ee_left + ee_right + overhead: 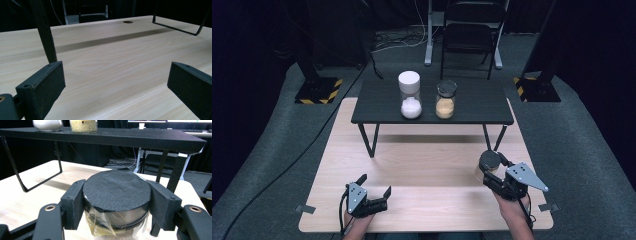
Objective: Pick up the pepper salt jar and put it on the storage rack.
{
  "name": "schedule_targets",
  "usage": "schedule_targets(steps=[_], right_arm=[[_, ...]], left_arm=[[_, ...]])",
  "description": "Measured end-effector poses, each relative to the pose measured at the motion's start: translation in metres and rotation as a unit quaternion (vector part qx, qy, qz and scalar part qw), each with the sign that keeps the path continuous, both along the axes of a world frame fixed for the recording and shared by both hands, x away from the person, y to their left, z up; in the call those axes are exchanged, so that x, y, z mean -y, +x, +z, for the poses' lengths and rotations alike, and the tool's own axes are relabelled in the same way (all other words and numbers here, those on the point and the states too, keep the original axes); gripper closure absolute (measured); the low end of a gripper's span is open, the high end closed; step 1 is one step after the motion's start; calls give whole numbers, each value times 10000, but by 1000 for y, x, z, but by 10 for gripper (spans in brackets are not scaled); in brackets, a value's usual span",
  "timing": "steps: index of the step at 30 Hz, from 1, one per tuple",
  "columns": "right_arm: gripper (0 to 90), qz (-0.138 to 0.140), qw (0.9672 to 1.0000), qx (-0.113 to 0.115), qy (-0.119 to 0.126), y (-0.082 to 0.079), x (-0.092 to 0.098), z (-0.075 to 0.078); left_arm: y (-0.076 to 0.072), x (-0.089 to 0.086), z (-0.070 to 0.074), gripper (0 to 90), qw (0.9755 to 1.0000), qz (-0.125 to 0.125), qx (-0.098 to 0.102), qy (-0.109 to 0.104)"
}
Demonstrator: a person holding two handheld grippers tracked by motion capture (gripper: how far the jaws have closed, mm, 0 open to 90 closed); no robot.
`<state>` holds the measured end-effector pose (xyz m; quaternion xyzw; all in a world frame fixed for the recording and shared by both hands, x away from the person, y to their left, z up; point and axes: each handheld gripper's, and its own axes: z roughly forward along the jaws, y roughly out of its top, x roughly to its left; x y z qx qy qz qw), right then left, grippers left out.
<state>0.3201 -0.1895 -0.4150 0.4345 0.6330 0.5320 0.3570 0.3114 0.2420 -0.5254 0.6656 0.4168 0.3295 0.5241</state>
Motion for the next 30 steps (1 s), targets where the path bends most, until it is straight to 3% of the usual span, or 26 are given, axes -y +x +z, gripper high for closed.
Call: schedule_targets(steps=[30], right_arm=[[343,211,9997,158,10,1,-3,33]], left_arm=[[-1,0,0,11,10000,-12,22,-11]])
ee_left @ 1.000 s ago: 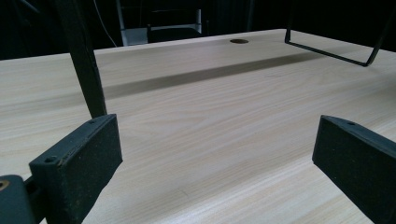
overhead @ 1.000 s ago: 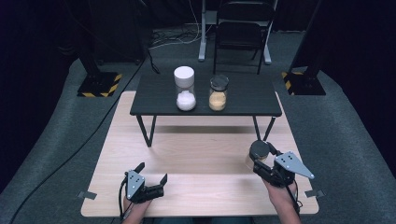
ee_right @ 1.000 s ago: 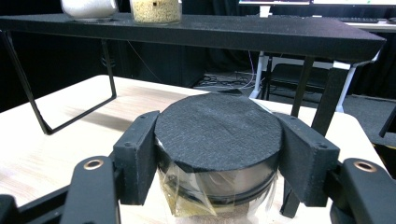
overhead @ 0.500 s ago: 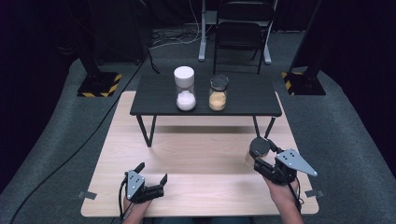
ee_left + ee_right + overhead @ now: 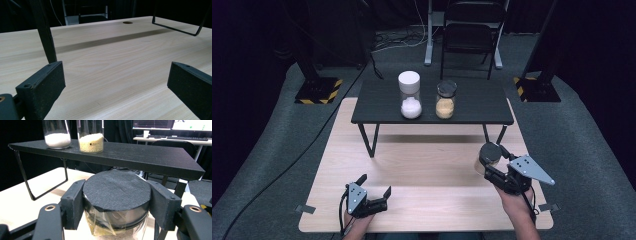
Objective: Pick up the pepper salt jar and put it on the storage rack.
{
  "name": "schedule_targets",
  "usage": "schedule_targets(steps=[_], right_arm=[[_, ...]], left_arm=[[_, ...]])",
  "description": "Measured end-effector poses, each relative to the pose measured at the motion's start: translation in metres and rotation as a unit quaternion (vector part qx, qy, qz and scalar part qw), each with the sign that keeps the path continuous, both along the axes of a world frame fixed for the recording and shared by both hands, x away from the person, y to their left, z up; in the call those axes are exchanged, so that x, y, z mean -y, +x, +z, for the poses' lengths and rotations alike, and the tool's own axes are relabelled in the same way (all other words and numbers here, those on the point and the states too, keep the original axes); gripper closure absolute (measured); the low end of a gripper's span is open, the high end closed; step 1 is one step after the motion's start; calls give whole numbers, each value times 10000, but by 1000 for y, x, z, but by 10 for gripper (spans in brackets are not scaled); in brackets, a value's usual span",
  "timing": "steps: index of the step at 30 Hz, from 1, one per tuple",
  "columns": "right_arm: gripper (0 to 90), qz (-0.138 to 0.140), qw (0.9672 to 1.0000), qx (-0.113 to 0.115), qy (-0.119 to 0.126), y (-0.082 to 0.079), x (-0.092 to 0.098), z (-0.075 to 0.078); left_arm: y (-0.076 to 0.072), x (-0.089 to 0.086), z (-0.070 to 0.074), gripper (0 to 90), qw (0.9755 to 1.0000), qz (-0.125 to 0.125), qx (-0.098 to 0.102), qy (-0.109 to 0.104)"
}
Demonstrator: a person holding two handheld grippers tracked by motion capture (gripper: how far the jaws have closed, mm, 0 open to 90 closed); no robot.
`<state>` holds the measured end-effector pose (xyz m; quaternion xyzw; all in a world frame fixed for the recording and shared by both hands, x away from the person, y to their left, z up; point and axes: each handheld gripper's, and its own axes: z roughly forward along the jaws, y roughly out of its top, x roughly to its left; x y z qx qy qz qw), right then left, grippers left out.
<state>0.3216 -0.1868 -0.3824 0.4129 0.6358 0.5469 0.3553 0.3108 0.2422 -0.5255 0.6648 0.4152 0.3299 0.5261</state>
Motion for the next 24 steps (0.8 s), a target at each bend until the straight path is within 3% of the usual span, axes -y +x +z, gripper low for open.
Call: schedule_targets(steps=[24], right_arm=[[343,153,9998,134,-28,11,-7,28]], left_arm=[[1,0,0,11,10000,-6,-25,-21]])
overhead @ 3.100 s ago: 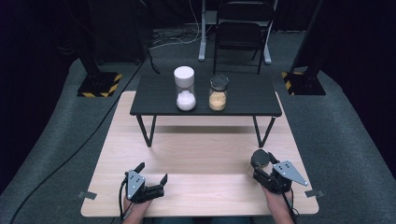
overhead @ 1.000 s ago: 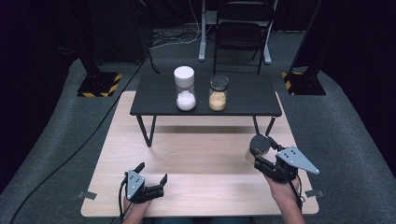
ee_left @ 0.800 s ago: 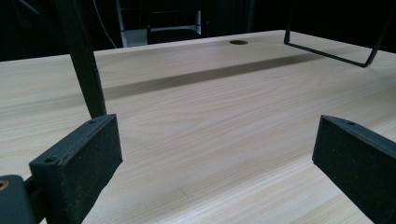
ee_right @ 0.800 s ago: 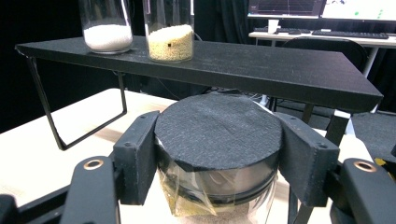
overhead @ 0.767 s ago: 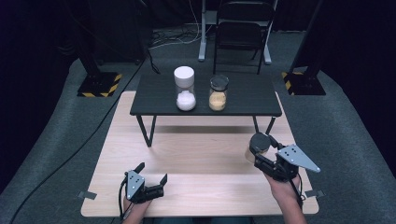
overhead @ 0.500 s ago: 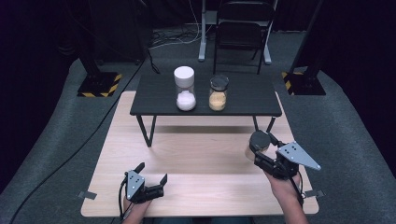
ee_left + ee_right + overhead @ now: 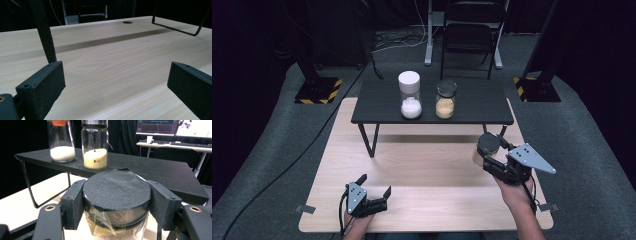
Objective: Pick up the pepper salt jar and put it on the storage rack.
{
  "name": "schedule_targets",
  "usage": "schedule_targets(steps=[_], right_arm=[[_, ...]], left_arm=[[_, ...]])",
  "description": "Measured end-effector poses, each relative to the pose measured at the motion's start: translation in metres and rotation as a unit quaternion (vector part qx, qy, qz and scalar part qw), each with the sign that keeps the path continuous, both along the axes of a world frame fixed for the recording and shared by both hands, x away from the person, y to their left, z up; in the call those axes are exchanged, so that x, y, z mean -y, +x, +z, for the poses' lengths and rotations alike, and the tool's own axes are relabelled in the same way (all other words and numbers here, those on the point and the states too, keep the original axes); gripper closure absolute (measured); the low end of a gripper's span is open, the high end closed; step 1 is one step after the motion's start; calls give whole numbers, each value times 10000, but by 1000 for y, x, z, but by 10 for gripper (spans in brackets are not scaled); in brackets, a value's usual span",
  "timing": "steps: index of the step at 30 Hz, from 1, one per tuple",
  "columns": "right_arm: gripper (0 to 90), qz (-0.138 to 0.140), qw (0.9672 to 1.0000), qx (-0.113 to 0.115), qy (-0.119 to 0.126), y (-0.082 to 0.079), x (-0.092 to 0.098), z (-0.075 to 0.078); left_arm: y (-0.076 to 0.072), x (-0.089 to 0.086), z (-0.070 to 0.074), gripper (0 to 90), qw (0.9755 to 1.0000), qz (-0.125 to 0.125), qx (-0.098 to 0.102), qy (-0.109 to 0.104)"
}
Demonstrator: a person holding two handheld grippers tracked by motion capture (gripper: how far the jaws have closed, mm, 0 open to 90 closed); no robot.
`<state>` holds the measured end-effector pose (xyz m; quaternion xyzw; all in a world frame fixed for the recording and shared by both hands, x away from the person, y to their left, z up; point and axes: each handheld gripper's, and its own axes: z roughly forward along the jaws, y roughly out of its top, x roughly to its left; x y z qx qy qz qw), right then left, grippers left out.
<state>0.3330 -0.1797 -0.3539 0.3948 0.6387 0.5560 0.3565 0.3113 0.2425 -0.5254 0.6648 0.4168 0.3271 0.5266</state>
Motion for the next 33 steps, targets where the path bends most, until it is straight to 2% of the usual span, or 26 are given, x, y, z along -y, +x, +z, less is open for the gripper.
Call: schedule_targets(steps=[20,33], right_arm=[[343,139,9997,123,126,12,-1,30],[343,163,9996,217,69,24,-8,50]], left_arm=[[1,0,0,11,10000,-13,-53,-16],[1,-1,0,11,10000,-43,-71,-22]])
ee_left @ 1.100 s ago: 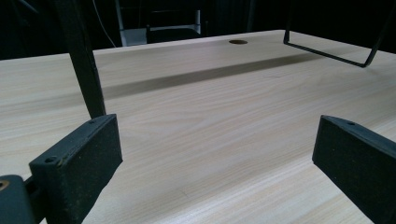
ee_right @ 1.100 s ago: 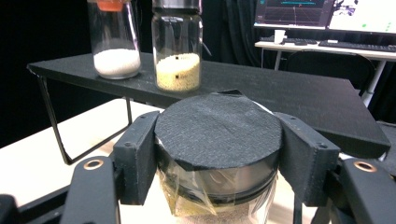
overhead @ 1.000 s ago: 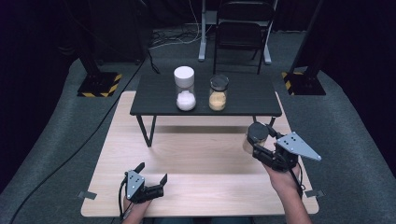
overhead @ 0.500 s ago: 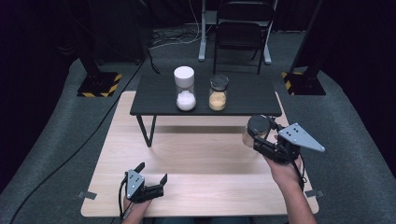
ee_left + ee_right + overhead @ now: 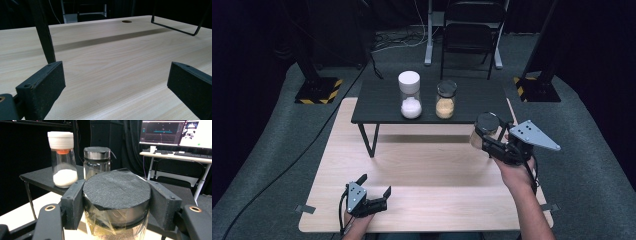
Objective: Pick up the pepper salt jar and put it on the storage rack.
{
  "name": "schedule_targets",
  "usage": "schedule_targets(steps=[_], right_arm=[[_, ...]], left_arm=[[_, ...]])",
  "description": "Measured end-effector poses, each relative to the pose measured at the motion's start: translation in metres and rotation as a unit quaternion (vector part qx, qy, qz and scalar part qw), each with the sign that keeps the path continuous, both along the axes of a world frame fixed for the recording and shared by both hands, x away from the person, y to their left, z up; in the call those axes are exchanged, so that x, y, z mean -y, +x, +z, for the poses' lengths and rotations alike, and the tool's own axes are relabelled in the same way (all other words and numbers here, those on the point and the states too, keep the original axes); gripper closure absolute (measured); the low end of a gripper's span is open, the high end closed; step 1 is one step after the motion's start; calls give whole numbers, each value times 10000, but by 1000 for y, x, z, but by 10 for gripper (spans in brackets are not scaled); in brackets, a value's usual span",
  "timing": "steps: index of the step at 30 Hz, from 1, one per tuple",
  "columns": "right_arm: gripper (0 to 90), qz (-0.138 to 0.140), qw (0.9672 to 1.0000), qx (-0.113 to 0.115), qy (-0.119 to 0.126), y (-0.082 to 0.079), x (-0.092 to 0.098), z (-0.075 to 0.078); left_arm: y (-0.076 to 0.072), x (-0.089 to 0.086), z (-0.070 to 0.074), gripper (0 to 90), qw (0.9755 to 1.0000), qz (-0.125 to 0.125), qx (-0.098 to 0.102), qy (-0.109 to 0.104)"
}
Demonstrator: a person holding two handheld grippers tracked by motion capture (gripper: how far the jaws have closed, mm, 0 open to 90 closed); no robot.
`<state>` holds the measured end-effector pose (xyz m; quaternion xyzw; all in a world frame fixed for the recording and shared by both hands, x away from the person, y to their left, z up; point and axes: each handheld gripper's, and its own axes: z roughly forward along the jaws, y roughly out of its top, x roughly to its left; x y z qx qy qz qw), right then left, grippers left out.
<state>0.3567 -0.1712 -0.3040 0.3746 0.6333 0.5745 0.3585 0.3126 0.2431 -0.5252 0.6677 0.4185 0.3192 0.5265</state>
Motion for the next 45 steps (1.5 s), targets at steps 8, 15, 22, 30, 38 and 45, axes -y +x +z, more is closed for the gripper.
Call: schedule_targets(steps=[8,15,22,30,38,45], right_arm=[[343,11,10000,35,35,10,-4,11],[343,-47,10000,46,61,18,-6,16],[343,-72,9999,82,22,24,-7,23],[343,-112,9999,65,11,33,-10,27],[343,-134,9999,65,38,46,-13,32],[343,-167,9999,-11,10,59,-15,30]], left_arm=[[1,0,0,12,10000,11,-21,-15],[1,-1,0,12,10000,7,-54,-26],[1,-1,0,12,10000,0,-58,-18],[1,-1,0,12,10000,-1,-61,-31],[2,-1,0,12,9999,-11,-90,-58],[2,-2,0,12,9999,-23,-115,-81]])
